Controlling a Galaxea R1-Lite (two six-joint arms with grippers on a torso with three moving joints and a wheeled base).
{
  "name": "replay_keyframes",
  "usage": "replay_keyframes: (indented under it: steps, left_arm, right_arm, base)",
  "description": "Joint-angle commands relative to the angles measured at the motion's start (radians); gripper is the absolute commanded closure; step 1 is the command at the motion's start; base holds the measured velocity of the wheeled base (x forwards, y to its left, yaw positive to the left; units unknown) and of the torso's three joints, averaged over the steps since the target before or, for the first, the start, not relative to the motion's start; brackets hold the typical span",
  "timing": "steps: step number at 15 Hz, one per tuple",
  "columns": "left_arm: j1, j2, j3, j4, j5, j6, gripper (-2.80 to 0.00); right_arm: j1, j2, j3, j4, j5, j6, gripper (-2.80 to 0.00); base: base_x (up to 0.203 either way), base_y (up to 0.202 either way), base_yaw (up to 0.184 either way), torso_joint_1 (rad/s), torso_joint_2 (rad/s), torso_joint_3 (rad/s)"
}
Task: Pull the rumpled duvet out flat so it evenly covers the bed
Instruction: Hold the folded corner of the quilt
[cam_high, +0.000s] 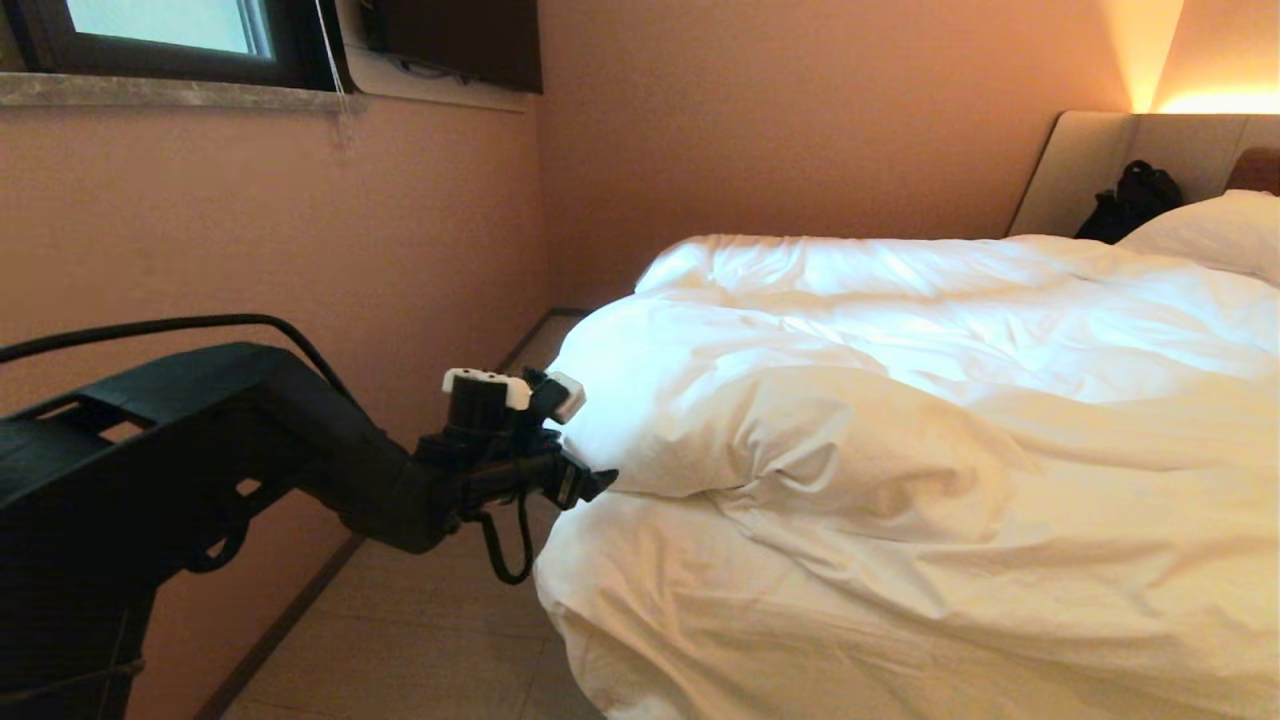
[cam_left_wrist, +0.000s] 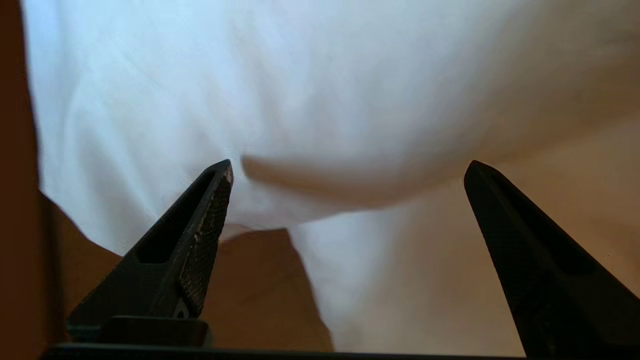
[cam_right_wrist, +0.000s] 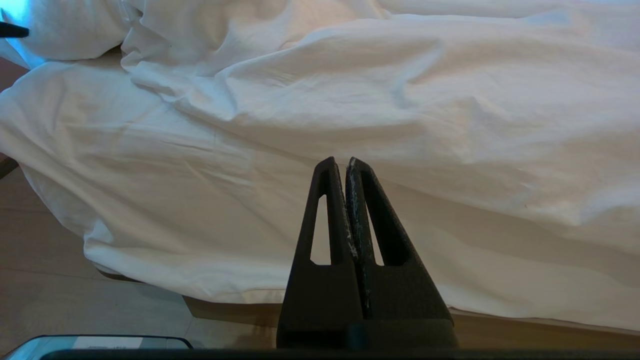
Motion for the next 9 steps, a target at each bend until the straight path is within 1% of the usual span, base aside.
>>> replay_keyframes:
  steps: [1, 2, 3, 6, 9]
  left_arm:
    - [-0.006, 0.027, 0.004, -0.021, 0.012, 0.013, -2.8]
    - [-0.01, 0.038, 0.002, -0.037, 0.026, 0.026, -2.8]
    - [-0.018, 0.058, -0.006, -0.058, 0.059, 0.047, -2.8]
    - [-0.051, 0.07, -0.003, -0.083, 0.083, 0.059, -2.8]
    - [-0.065, 0.1, -0.023, -0.087, 0.102, 0.072, -2.8]
  right_arm:
    - [0.0, 0.001, 0.0, 0.0, 0.001, -0.002, 0.0]
    - [0.0, 0.001, 0.0, 0.0, 0.0, 0.0, 0.0]
    - [0.0, 0.001, 0.0, 0.0, 0.0, -0.001, 0.0]
    - [0.0, 0.001, 0.0, 0.0, 0.0, 0.0, 0.0]
    - [0.0, 0.001, 0.0, 0.0, 0.0, 0.0, 0.0]
  base:
    - [0.0, 0.0, 0.0, 0.0, 0.0, 0.0]
    - [0.0, 0.0, 0.0, 0.0, 0.0, 0.0]
    - [0.0, 0.0, 0.0, 0.0, 0.0, 0.0]
    - [0.0, 0.0, 0.0, 0.0, 0.0, 0.0]
    - [0.0, 0.0, 0.0, 0.0, 0.0, 0.0]
